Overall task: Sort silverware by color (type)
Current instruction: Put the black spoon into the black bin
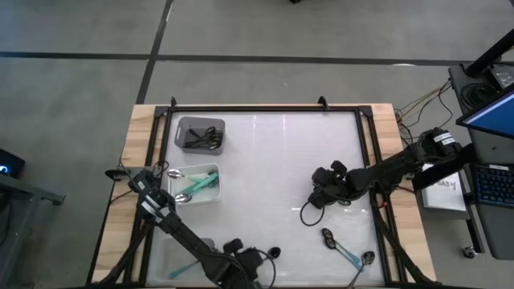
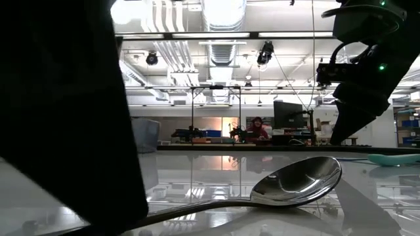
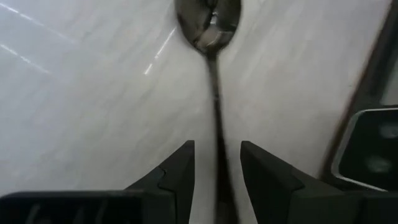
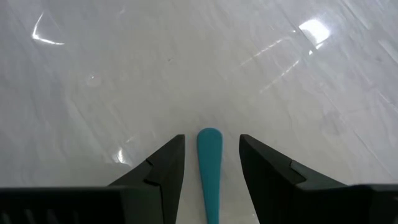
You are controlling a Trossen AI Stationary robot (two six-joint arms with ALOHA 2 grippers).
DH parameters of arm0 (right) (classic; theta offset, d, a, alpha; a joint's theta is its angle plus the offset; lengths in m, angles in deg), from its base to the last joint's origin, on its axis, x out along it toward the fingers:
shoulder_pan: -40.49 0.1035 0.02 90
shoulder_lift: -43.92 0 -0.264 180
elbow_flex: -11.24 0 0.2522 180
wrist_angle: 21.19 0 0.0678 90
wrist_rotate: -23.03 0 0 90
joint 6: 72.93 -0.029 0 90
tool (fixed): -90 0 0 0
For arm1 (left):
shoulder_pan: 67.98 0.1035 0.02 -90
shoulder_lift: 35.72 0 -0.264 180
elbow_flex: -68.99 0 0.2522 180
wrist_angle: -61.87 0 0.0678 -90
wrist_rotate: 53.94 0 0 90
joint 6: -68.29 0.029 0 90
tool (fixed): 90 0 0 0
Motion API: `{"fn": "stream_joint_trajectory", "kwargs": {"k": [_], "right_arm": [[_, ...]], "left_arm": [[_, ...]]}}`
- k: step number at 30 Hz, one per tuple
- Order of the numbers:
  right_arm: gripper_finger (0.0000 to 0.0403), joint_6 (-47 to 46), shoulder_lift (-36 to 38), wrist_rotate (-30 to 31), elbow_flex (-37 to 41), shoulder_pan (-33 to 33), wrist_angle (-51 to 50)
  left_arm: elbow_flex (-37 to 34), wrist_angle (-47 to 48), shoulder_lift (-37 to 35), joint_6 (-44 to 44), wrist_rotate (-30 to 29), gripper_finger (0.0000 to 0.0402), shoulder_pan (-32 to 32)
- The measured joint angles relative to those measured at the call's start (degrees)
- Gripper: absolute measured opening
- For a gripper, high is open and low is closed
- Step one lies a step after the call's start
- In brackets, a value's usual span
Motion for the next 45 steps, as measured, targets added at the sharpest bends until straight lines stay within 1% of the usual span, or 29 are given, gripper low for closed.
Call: {"fn": "stream_joint_trajectory", "kwargs": {"k": [4, 11, 17, 23, 29, 35, 39, 45], "right_arm": [[0.0146, 0.0, 0.0, 0.0, 0.0, 0.0, 0.0], [0.0146, 0.0, 0.0, 0.0, 0.0, 0.0, 0.0], [0.0146, 0.0, 0.0, 0.0, 0.0, 0.0, 0.0], [0.0146, 0.0, 0.0, 0.0, 0.0, 0.0, 0.0], [0.0146, 0.0, 0.0, 0.0, 0.0, 0.0, 0.0], [0.0146, 0.0, 0.0, 0.0, 0.0, 0.0, 0.0], [0.0146, 0.0, 0.0, 0.0, 0.0, 0.0, 0.0], [0.0146, 0.0, 0.0, 0.0, 0.0, 0.0, 0.0]], "left_arm": [[-1.2, 0.1, 0.0, 1.4, -1.3, 0.0106, 0.6], [-3.3, -3.0, -0.4, 1.6, 0.6, 0.0096, 1.1], [-3.5, -2.3, -0.4, 4.1, -0.5, 0.0090, 1.0], [-3.8, -2.0, -0.4, 8.5, -0.7, 0.0064, 1.6], [-3.9, -1.7, -0.3, 10.4, -0.7, 0.0008, 1.9], [-3.9, -2.6, -0.3, 10.6, -1.1, 0.0002, 2.0], [-2.0, -2.0, 0.1, 11.7, -1.4, 0.0001, 2.1], [3.6, 0.5, 0.4, 16.0, -3.0, 0.0001, 2.3]]}}
